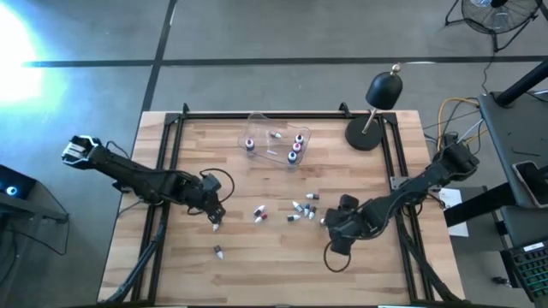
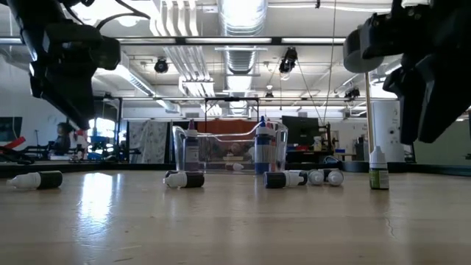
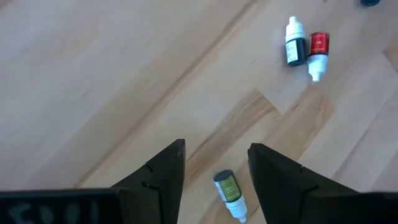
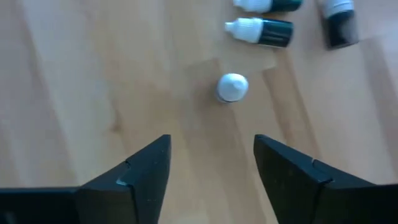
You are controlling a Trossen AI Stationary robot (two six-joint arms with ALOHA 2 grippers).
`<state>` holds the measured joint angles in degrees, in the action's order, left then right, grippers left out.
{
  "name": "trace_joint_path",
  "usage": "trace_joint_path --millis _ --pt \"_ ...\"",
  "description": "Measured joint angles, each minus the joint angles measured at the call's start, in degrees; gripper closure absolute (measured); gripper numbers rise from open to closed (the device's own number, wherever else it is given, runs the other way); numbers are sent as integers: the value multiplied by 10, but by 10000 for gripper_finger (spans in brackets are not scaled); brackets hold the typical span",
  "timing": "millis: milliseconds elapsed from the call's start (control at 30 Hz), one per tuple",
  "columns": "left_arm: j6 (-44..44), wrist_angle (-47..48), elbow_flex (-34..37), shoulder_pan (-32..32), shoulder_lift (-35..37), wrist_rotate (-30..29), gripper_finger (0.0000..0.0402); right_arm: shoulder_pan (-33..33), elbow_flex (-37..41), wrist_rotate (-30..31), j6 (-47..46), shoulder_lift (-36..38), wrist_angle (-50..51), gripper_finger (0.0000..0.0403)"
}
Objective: Pick & Place food coloring
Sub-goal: Put the bottom right small green food coloring bottle into the transparent bin
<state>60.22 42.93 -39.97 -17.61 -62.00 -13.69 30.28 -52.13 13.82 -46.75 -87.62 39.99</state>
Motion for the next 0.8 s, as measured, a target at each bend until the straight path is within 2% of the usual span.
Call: trace_joint_path --millis 200,467,800 --pt "-2 -9 0 0 0 -12 250 -10 16 33 3 -12 -30 157" --pt "-2 -10 0 0 0 -13 250 -22 28 33 5 -47 -87 167" --pt "-2 -23 0 0 0 -13 250 -32 28 40 2 -59 -103 173"
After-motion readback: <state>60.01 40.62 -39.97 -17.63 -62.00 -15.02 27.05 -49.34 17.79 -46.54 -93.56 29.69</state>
